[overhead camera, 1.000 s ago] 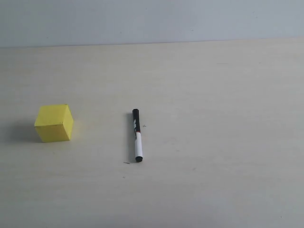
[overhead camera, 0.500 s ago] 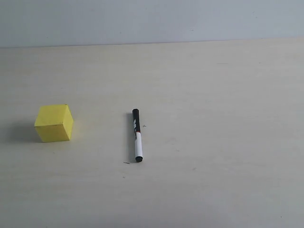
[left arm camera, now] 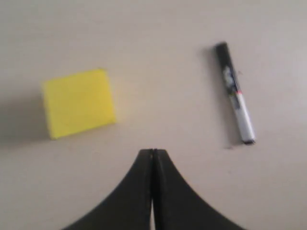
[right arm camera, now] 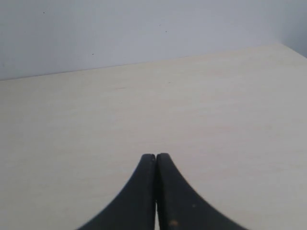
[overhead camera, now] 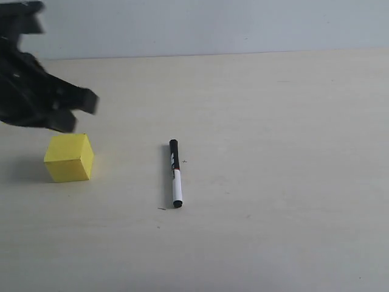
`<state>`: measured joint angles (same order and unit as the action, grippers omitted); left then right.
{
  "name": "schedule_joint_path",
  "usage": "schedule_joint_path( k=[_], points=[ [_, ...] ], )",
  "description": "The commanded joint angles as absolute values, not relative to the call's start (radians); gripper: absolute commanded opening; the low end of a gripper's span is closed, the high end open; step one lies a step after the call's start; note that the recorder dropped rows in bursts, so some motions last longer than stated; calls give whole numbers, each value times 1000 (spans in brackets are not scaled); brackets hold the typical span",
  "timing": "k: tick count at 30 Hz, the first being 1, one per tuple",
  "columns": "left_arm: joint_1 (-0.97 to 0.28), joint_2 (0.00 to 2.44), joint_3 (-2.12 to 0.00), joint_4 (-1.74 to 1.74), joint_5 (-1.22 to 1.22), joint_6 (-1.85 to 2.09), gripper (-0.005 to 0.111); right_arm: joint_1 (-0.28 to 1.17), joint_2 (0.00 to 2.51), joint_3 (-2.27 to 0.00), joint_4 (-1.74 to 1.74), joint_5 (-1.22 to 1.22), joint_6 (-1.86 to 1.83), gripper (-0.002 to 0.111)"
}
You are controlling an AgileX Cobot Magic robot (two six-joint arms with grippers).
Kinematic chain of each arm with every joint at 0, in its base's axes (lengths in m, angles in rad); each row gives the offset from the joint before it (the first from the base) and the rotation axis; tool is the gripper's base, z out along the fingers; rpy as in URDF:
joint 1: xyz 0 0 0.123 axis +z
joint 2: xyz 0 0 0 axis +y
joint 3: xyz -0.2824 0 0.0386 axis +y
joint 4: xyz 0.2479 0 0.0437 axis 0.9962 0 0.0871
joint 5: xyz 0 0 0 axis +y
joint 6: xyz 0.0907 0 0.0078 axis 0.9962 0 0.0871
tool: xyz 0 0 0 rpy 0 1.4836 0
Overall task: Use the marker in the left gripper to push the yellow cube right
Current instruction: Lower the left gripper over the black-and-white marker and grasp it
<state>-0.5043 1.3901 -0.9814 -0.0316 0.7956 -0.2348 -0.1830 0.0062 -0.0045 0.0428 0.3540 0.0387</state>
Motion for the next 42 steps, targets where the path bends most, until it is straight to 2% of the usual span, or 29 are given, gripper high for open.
schedule_joint_path(
  k=[1, 5, 10, 12, 16, 19, 42],
  points=[
    [-732, 1526, -1067, 62, 838, -398, 0, -187, 0, 0, 46, 353, 38, 0],
    [-834, 1665, -1202, 127, 929, -588, 0, -187, 0, 0, 46, 353, 38, 0],
    [-868, 1834, -1368, 63, 1009, -606, 1, -187, 0, 0, 48, 352, 38, 0],
    [-868, 1899, -1420, 25, 1025, -609, 8, -187, 0, 0, 48, 352, 38, 0],
    [-868, 2002, -1496, 10, 1045, -620, 29, -187, 0, 0, 48, 352, 38, 0],
    [-868, 2055, -1539, 23, 1054, -694, 37, -187, 0, 0, 48, 352, 38, 0],
    [-847, 2195, -1546, 97, 1015, -815, 38, -187, 0, 0, 48, 352, 38, 0]
  ],
)
